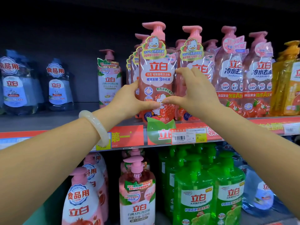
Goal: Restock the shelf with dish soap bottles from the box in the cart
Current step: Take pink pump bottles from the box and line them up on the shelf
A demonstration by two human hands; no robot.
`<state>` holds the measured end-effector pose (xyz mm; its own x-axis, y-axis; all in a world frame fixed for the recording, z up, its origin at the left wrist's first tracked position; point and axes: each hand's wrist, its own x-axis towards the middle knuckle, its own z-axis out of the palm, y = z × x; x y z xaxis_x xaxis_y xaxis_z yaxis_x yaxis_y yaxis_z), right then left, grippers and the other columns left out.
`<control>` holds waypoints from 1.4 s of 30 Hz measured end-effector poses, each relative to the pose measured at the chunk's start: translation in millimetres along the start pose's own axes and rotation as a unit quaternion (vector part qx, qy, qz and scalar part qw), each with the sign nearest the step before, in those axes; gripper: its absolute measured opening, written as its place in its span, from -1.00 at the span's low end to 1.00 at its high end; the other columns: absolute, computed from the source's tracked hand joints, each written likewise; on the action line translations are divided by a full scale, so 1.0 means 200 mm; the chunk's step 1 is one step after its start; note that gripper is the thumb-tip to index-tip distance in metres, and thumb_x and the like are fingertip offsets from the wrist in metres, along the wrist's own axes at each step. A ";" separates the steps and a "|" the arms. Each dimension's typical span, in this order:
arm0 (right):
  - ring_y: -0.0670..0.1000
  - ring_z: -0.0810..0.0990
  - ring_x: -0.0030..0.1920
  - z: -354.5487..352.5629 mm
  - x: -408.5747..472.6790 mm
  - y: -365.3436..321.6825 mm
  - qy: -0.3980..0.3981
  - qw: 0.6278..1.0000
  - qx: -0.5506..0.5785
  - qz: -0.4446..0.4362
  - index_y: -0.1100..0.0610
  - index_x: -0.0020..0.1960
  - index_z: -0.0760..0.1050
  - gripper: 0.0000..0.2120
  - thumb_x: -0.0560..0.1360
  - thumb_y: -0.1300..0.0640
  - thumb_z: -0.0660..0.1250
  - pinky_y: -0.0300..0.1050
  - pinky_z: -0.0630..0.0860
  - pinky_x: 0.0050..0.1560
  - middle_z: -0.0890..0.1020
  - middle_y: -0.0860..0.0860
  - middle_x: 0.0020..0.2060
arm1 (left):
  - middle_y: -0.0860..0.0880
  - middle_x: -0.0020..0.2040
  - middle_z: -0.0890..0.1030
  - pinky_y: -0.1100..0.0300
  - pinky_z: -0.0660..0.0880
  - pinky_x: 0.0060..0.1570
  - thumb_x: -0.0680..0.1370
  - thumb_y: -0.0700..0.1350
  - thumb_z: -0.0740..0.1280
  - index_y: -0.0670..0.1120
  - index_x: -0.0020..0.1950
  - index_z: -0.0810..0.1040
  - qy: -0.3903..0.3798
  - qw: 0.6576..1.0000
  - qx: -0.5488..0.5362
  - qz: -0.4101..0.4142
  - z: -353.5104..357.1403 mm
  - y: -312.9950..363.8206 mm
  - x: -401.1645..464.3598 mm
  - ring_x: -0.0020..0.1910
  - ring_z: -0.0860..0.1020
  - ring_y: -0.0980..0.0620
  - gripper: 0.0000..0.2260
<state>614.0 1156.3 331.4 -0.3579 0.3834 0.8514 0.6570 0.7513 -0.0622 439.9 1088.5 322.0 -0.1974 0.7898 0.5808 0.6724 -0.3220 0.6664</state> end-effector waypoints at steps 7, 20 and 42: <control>0.11 0.41 0.18 -0.01 -0.01 0.00 -0.005 1.000 0.006 0.003 0.09 0.40 0.29 -0.21 0.30 -0.19 0.48 -0.07 0.35 0.03 0.45 0.09 0.13 | 0.01 0.25 0.56 -0.07 0.52 0.17 -0.11 0.45 0.49 0.11 0.43 0.30 -0.001 0.999 0.028 -0.029 0.00 -0.02 0.01 0.21 0.55 -0.04 0.15; 0.20 0.38 0.22 -0.03 -0.02 -0.28 -0.037 0.992 0.021 -0.115 0.24 0.30 0.38 -0.43 0.43 -0.05 0.41 0.08 0.35 0.19 0.41 0.19 0.19 | -0.09 0.35 0.43 0.21 0.33 0.17 0.45 0.03 0.43 -0.18 0.40 0.31 0.029 0.940 0.339 -0.025 -0.20 0.11 -0.24 0.30 0.42 -0.06 -0.38; 0.21 0.36 0.33 0.19 -1.06 -2.99 -0.359 0.811 0.181 -0.424 0.15 0.37 0.26 -0.33 0.41 -0.14 0.40 0.04 0.37 0.25 0.38 0.16 0.31 | -0.14 0.30 0.39 -0.08 0.41 0.23 0.40 0.14 0.43 -0.14 0.36 0.32 -0.063 0.665 0.611 -0.425 -1.86 -0.28 -2.65 0.29 0.38 -0.17 -0.34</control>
<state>271.4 646.3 168.5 -0.9594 -0.2373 0.1524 -0.2189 0.9673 0.1278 241.5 493.6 151.0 -0.8671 0.4772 0.1427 0.4486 0.8727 -0.1928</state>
